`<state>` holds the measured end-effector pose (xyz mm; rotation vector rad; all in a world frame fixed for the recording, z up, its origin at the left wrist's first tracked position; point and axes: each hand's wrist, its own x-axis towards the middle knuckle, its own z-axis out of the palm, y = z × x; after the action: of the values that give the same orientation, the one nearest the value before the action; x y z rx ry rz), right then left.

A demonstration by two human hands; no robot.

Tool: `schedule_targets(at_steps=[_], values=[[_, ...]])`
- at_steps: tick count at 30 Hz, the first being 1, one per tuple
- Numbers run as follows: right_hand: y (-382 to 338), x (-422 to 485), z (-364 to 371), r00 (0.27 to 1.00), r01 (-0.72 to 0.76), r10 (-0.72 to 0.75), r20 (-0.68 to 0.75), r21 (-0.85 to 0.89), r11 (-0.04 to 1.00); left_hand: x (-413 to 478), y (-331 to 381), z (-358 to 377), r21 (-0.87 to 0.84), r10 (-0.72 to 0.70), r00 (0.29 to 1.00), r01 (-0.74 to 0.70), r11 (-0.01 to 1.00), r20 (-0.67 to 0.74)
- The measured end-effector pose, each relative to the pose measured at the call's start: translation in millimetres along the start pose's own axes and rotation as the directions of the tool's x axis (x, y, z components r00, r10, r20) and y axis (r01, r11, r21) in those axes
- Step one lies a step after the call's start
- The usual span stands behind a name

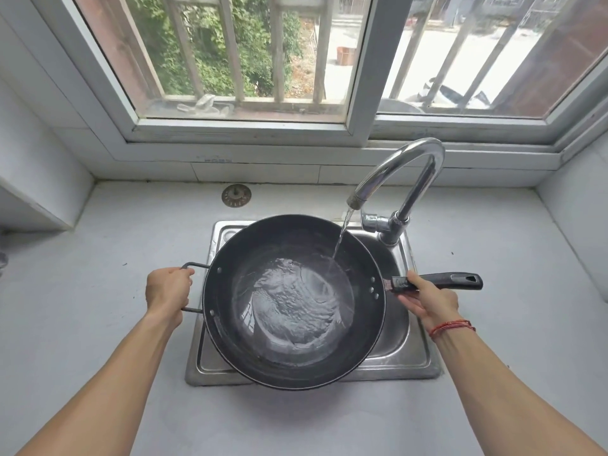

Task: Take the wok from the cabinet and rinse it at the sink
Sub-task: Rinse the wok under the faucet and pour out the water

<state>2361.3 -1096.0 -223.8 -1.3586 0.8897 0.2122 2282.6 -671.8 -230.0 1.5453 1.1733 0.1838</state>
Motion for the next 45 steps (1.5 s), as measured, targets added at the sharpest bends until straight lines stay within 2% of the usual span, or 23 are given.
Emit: schedule_targets(at_steps=[8, 13, 16, 19, 21, 25, 27, 28, 31, 33, 35, 39, 42, 45], values=[[0.4, 7.9, 4.9, 1.0, -0.015, 0.015, 0.005, 0.01, 1.0, 9.5, -0.5, 3.9, -0.003, -0.009, 1.0, 0.009, 1.0, 0.006], [-1.2, 4.9, 3.0, 1.0, -0.008, 0.009, 0.012, -0.044, 0.999, 8.5, 0.6, 4.4, 0.005, -0.019, 1.0, 0.019, 1.0, 0.002], [-7.2, 3.1, -3.3, 0.998, -0.043, 0.05, 0.035, -0.172, 0.984, 8.6, 1.4, 4.3, 0.003, -0.019, 1.0, 0.019, 1.0, -0.001], [-13.6, -3.8, -12.1, 0.989, -0.085, 0.126, 0.08, -0.395, 0.915, 10.6, 0.4, 4.8, 0.011, -0.017, 1.0, 0.017, 1.0, -0.005], [-19.5, -9.5, -11.5, 0.988, -0.05, 0.114, 0.107, -0.476, 0.878, 11.9, -0.3, 5.4, 0.007, -0.021, 1.0, 0.021, 1.0, -0.008], [-38.7, -15.1, 13.6, 0.981, 0.122, -0.035, 0.19, -0.467, 0.876, 13.8, -1.1, 5.7, 0.012, -0.018, 1.0, 0.018, 1.0, -0.015], [-50.2, -15.9, 33.8, 0.962, 0.268, -0.19, 0.195, -0.547, 0.793, 12.7, -1.0, 6.2, 0.014, -0.007, 1.0, 0.008, 1.0, -0.016], [-56.3, -15.9, 44.8, 0.935, 0.353, -0.282, 0.214, -0.61, 0.709, 11.9, -1.0, 6.7, 0.019, -0.002, 1.0, 0.002, 1.0, -0.018], [-74.3, -18.3, 79.2, 0.794, 0.558, -0.492, 0.357, -0.749, 0.357, 11.2, -1.6, 5.6, 0.033, 0.009, 1.0, -0.009, 0.999, -0.02], [-81.8, -16.1, 100.8, 0.738, 0.606, -0.535, 0.412, -0.754, 0.254, 11.6, -1.8, 4.8, 0.038, 0.016, 1.0, -0.015, 0.999, -0.016], [-85.6, -9.2, 119.8, 0.716, 0.62, -0.555, 0.424, -0.75, 0.227, 10.8, -1.7, 4.2, 0.035, 0.024, 1.0, -0.023, 0.999, -0.007], [-87.8, 6.3, 144.4, 0.718, 0.61, -0.529, 0.453, -0.776, 0.164, 10.7, -1.9, 1.9, 0.065, 0.049, 0.999, -0.05, 0.997, 0.019], [-87.9, 14.0, 151.5, 0.736, 0.61, -0.529, 0.421, -0.752, 0.25, 12.7, -3.3, 1.4, 0.076, 0.05, 0.998, -0.053, 0.996, 0.031], [-86.6, 19.2, 152.7, 0.741, 0.603, -0.542, 0.397, -0.748, 0.277, 14.4, -6.0, 1.4, 0.091, 0.045, 0.999, -0.046, 0.995, 0.021]])
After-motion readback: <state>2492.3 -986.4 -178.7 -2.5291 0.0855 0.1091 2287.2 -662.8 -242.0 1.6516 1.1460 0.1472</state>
